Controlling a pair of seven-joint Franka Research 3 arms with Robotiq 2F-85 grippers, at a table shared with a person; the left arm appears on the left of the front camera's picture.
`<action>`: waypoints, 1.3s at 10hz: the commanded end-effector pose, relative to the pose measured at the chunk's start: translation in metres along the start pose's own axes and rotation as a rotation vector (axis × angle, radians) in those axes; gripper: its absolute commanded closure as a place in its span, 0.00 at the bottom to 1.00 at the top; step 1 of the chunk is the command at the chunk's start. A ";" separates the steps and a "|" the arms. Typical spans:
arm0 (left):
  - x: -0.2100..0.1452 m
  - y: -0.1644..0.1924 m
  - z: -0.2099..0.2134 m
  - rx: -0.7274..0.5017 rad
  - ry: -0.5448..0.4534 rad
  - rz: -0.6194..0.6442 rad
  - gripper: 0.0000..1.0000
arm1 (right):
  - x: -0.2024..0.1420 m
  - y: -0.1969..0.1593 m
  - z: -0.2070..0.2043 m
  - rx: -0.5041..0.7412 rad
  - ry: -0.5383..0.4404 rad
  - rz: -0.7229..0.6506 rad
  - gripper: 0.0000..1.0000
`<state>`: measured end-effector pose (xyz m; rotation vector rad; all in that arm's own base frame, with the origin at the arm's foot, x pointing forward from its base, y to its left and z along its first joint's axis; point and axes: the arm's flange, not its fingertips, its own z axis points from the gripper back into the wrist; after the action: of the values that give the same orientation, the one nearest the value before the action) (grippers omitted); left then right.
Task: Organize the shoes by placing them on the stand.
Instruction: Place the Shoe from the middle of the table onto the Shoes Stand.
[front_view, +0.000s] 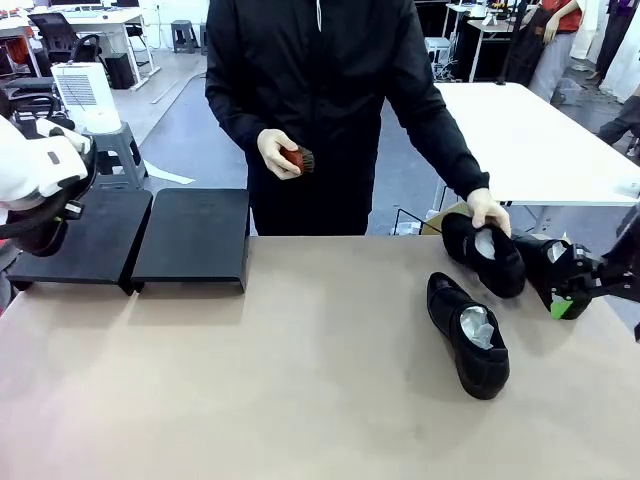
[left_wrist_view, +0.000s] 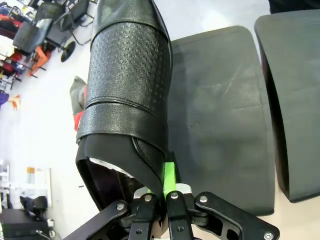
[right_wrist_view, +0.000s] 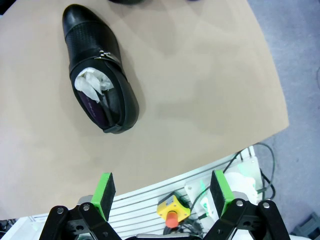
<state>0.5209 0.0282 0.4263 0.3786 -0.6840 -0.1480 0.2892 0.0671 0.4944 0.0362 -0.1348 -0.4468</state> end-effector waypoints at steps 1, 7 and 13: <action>-0.001 -0.008 -0.020 0.046 0.001 0.022 1.00 | 0.002 0.003 -0.001 0.023 -0.004 0.011 0.00; -0.010 -0.003 -0.036 0.056 0.054 0.063 1.00 | 0.002 0.003 -0.001 0.023 -0.004 0.011 0.00; -0.002 0.011 -0.035 0.067 0.032 0.139 0.39 | 0.002 0.003 -0.001 0.023 -0.004 0.011 0.00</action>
<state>0.5389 0.0469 0.4096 0.3846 -0.6520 -0.0178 0.2893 0.0671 0.4944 0.0362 -0.1348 -0.4468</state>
